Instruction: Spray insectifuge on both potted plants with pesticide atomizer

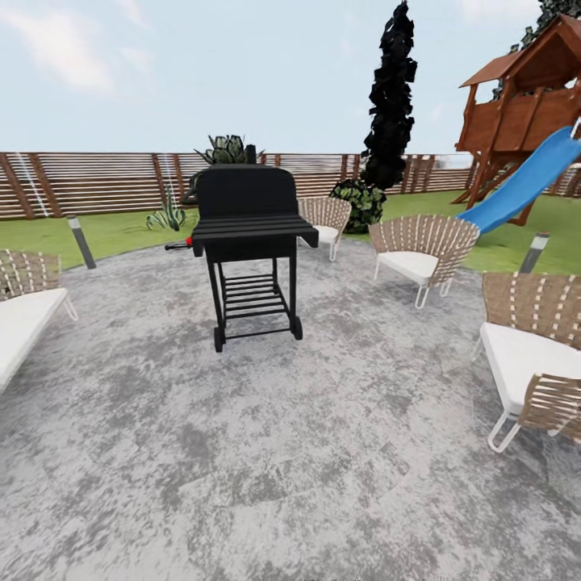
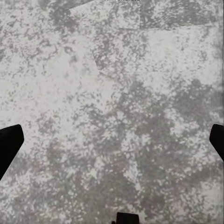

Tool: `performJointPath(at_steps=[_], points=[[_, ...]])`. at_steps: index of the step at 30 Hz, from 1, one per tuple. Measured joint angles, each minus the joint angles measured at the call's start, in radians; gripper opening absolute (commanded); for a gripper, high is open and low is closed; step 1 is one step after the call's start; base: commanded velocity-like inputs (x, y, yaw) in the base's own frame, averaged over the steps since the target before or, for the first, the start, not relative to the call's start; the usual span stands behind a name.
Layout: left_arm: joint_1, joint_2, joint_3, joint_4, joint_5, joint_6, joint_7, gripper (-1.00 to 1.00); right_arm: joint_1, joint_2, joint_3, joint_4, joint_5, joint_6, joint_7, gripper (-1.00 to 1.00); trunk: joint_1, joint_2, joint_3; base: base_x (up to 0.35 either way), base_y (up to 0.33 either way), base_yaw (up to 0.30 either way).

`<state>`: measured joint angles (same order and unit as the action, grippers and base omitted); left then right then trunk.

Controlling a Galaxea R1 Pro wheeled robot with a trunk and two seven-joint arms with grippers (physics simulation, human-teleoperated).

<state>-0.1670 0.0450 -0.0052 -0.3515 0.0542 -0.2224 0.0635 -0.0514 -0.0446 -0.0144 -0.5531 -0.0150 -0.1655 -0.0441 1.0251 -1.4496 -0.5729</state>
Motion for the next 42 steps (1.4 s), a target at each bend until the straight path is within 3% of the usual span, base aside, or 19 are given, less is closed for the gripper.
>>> performJointPath(at_steps=[42], points=[[0.000,0.000,-0.001,0.000,0.000,0.000,0.000,1.00,0.000,0.000,0.000,0.000,0.001,0.000,0.000,1.00,0.000,0.000,-0.031,0.000,0.000,-0.266]])
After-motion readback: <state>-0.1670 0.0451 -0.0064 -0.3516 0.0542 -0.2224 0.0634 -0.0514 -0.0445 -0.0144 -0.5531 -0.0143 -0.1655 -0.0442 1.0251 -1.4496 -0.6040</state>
